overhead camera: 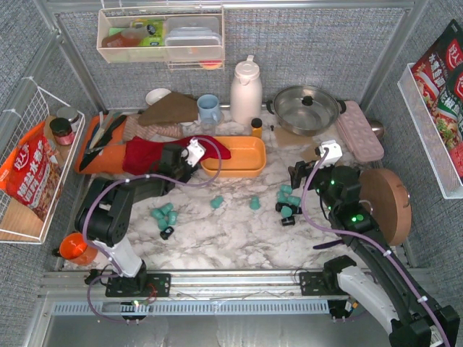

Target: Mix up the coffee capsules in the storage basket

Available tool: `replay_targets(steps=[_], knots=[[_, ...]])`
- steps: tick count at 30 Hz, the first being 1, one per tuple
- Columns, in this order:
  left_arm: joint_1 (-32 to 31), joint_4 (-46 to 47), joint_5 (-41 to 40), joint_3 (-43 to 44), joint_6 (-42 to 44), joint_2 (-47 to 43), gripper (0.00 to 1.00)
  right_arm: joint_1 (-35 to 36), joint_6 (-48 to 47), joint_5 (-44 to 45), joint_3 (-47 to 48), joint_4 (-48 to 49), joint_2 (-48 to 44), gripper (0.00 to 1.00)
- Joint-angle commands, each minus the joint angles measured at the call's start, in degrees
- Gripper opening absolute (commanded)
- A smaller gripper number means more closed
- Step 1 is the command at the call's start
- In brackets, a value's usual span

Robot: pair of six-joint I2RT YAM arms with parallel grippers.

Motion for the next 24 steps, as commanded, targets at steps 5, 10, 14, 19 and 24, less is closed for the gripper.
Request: replay_targets(steps=[5, 10, 14, 19, 24], knots=[[0.25, 5.79, 2.33, -0.17, -0.05, -0.34, 0.36, 0.06, -0.17, 0.57, 0.44, 0.86, -0.27, 0.80], [0.26, 5.79, 3.07, 1.35, -2.19, -1.12, 0.08, 0.06, -0.26, 0.77, 0.46, 0.86, -0.38, 0.80], [0.28, 5.94, 3.75, 1.78, -3.40, -3.22, 0.00, 0.06, -0.24, 0.86, 0.44, 0.71, -0.44, 0.80], [0.25, 6.66, 3.91, 2.24, -4.71, -6.57, 0.00, 0.06, -0.17, 1.03, 0.44, 0.73, -0.38, 0.80], [0.27, 9.18, 3.11, 2.80, -6.17, -10.32, 0.00, 0.07, -0.17, 1.17, 0.46, 0.68, -0.18, 0.80]])
